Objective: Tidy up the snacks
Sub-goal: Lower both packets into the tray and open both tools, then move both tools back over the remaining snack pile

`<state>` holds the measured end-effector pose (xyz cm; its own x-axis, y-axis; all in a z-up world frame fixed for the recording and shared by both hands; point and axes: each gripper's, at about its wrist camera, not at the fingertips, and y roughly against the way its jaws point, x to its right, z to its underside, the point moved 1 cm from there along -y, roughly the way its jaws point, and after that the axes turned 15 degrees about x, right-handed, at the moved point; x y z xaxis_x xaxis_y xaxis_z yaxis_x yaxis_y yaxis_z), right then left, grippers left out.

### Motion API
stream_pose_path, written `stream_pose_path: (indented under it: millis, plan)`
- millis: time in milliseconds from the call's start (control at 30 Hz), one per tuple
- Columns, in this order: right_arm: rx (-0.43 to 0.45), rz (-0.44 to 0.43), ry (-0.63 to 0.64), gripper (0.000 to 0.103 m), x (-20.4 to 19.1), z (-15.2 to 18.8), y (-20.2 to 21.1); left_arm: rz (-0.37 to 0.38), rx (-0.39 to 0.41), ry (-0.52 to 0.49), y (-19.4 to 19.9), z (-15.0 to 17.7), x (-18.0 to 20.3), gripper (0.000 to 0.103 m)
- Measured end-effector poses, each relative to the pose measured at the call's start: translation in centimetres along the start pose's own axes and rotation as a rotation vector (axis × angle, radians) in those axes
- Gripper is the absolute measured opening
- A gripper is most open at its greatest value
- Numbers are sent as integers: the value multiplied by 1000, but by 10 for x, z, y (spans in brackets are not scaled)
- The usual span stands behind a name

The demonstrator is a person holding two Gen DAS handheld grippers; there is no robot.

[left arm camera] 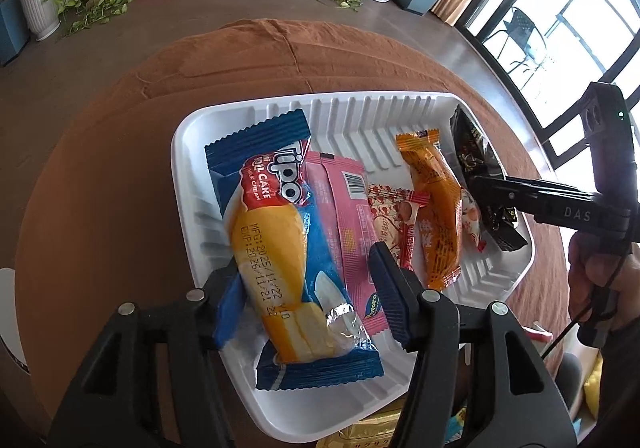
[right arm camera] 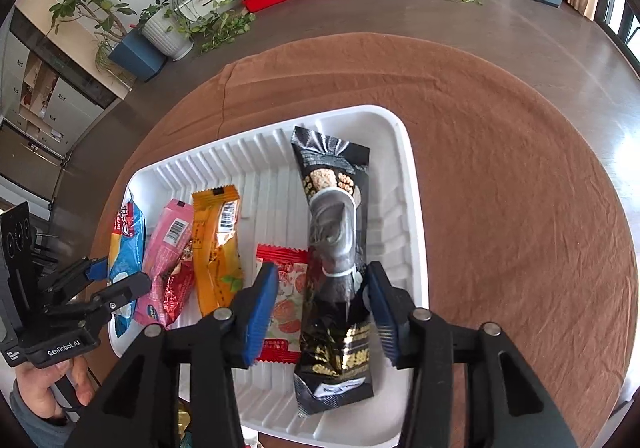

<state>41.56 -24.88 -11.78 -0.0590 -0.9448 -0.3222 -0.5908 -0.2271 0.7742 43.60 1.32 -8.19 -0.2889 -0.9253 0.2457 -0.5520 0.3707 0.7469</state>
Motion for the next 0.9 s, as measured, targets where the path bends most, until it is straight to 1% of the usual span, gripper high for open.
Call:
stream_pose_path:
  millis: [33, 133, 167, 233, 300, 333, 367, 400, 500, 567, 600, 667, 733, 833, 900]
  plan:
    - [6, 2, 2, 49, 0, 0, 1, -1, -2, -4, 0, 0, 1, 56]
    - [22, -11, -4, 57, 0, -1, 8, 0, 1, -14, 3, 2, 4, 56]
    - [27, -18, -12, 59, 1, -1, 11, 1, 3, -13, 5, 3, 5, 58]
    - [52, -39, -21, 61, 2, -3, 20, 0, 12, -12, 11, 4, 6, 64]
    - [76, -51, -19, 67, 2, -5, 31, 0, 25, -13, 17, 5, 7, 81]
    - [91, -65, -23, 72, 3, -5, 38, 2, 37, -11, 22, 6, 8, 84]
    - [106, -79, -28, 74, 4, -5, 45, 4, 51, -8, 29, 7, 9, 90]
    - [120, -95, -32, 75, 5, -3, 54, 6, 63, -6, 34, 7, 10, 94]
    - [148, -133, -21, 76, 4, 7, 75, 9, 104, -7, 57, 12, 14, 101]
    - [164, -149, -18, 77, 5, 14, 89, 13, 123, -11, 71, 16, 17, 102]
    - [175, -173, -19, 77, 5, 21, 100, 18, 135, -14, 79, 18, 19, 102]
    - [196, -195, -15, 79, 3, 34, 115, 15, 172, -29, 100, 27, 23, 103]
    - [228, -205, 0, 82, 1, 54, 134, -8, 208, -63, 119, 39, 28, 103]
    - [258, -214, 40, 83, -4, 92, 158, -65, 257, -129, 146, 67, 38, 103]
    - [269, -218, 47, 83, -8, 120, 170, -99, 277, -146, 162, 91, 43, 103]
